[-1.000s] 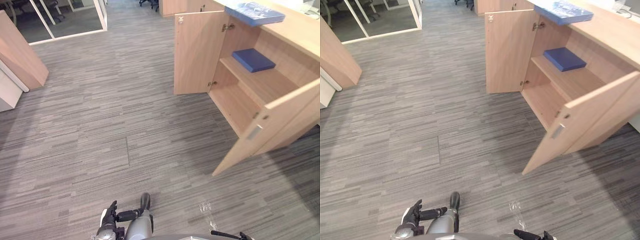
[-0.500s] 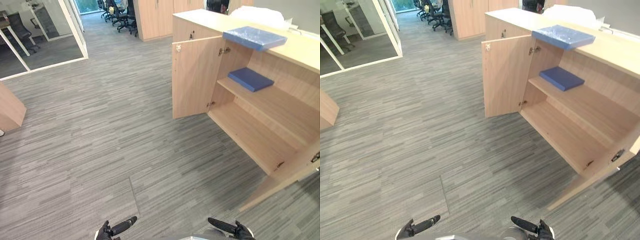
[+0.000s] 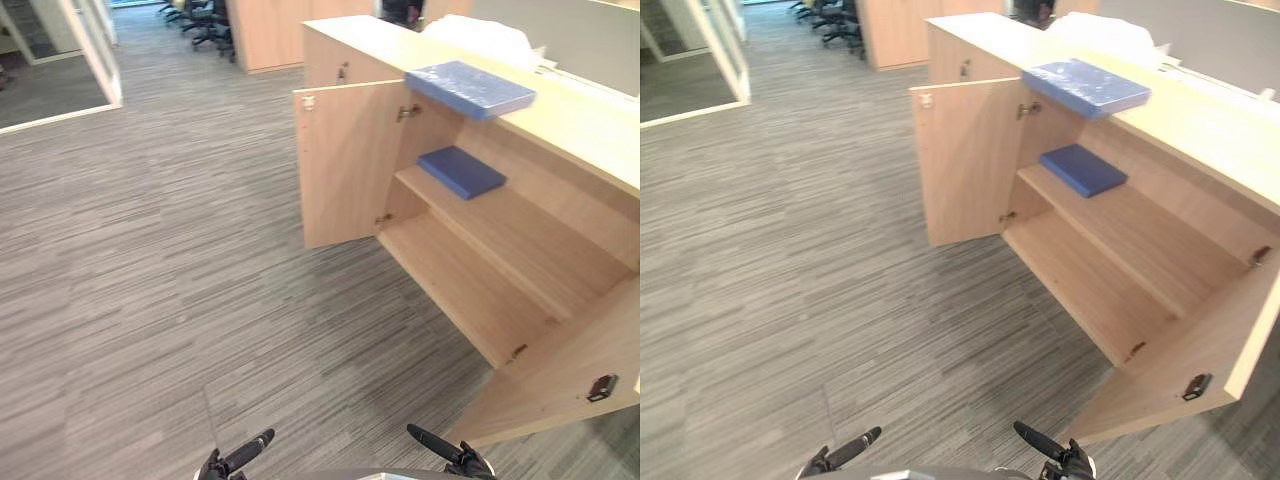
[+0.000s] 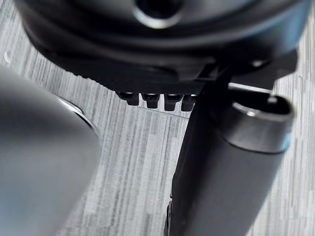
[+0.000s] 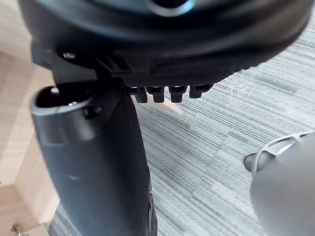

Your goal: Walk over to the cabinet, pick up the folder, carry it to the office cabinet, place the folder inside the office cabinet, then close the office cabinet door

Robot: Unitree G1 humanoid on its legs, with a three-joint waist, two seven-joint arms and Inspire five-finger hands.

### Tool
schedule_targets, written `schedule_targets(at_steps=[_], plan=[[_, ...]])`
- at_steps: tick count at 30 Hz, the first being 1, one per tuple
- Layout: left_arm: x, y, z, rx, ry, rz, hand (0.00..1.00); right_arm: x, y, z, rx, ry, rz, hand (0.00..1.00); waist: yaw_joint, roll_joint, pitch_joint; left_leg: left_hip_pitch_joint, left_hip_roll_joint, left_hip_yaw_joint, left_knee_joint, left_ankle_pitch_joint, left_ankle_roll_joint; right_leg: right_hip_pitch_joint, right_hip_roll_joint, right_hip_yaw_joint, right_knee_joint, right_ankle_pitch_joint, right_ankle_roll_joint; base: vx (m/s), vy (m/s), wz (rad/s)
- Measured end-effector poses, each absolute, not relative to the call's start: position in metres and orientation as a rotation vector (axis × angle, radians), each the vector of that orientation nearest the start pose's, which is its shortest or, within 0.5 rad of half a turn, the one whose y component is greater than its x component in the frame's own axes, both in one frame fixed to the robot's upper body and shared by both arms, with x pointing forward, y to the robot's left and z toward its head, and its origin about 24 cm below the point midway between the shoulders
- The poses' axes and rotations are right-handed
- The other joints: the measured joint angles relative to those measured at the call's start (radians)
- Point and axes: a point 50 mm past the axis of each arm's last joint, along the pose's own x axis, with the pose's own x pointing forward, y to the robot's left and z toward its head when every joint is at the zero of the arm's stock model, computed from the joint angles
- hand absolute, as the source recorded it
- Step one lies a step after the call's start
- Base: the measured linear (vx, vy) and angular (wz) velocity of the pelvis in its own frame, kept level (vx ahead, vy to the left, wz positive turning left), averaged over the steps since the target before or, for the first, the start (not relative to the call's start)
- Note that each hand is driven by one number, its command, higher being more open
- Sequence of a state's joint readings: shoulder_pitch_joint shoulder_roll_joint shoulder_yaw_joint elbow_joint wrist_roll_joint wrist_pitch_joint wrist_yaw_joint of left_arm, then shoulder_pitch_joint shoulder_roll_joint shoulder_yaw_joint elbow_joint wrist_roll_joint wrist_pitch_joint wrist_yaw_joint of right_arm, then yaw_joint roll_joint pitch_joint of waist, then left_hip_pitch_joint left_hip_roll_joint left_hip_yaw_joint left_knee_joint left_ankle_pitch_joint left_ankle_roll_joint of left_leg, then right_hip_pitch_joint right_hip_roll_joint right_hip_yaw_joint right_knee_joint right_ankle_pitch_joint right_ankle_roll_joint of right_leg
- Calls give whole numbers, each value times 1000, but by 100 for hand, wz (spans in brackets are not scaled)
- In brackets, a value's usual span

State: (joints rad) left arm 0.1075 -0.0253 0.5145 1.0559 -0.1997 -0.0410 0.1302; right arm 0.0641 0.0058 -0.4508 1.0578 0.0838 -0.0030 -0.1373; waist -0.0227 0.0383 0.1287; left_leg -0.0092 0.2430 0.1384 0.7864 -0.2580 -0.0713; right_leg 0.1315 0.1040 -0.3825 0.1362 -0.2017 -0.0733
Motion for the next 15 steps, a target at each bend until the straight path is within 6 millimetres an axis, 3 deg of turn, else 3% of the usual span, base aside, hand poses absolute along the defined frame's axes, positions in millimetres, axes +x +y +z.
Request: schedule_targets(at_steps=[1, 2, 4, 7, 9, 10, 11, 12, 13, 14, 15], plan=[[53, 206, -168, -403, 1104, 766, 100, 82, -213, -162, 229, 1104, -607, 100, 10, 31, -1, -74, 53, 2, 204, 26, 21, 45, 37, 62, -22, -3, -30, 298, 29, -130], [49, 206, -168, -409, 1117, 774, 100, 81, -215, -163, 226, 1108, -611, 100, 13, 39, 4, -102, 74, 11, 304, 19, 29, 82, 44, 104, -33, -9, -44, 408, 68, -144], [40, 209, -168, -436, 1117, 828, 100, 80, -213, -164, 226, 1135, -605, 100, 26, 12, 15, -172, 61, 38, 371, -16, 41, 158, 18, 186, -67, -12, -46, 479, 96, -113], [50, 216, -164, -443, 1053, 853, 100, 81, -207, -168, 233, 1185, -584, 100, 60, -25, 44, -256, 9, 45, 228, -61, 36, 214, -51, 256, -75, -13, -35, 390, 161, -98], [58, 220, -162, -371, 1042, 797, 100, 84, -203, -168, 210, 1188, -547, 100, 68, -44, 55, -315, -68, -24, -76, -37, 8, 243, -122, 264, -79, -20, 18, 348, 230, -68], [60, 220, -161, -348, 1043, 782, 100, 85, -202, -167, 198, 1185, -534, 100, 68, -43, 55, -326, -82, -60, -180, -8, -2, 245, -133, 263, -80, -24, 32, 401, 297, -56], [61, 221, -161, -328, 1039, 773, 100, 87, -200, -167, 177, 1181, -508, 100, 70, -41, 55, -332, -99, -134, -384, 66, -1, 263, -155, 262, -90, -40, 61, 473, 357, -54], [58, 220, -161, -320, 1050, 772, 100, 88, -199, -167, 165, 1178, -490, 100, 72, -39, 56, -329, -102, -176, -491, 194, -2, 287, -176, 263, -92, -64, 103, 505, 373, -47], [57, 219, -162, -313, 1058, 765, 100, 89, -199, -167, 156, 1177, -484, 100, 74, -35, 52, -313, -112, -175, -503, 283, -11, 301, -185, 265, -91, -69, 117, 628, 451, -21], [58, 223, -161, -290, 1055, 758, 100, 89, -192, -168, 154, 1184, -461, 100, 73, -58, 52, -302, -137, -170, -514, 361, -22, 302, -210, 263, -79, -53, 144, 499, 345, 2], [62, 227, -160, -263, 1044, 748, 100, 96, -183, -167, 153, 1175, -419, 100, 73, -78, 52, -300, -150, -165, -512, 355, -9, 277, -230, 264, -52, -4, 154, 475, 326, 6]])
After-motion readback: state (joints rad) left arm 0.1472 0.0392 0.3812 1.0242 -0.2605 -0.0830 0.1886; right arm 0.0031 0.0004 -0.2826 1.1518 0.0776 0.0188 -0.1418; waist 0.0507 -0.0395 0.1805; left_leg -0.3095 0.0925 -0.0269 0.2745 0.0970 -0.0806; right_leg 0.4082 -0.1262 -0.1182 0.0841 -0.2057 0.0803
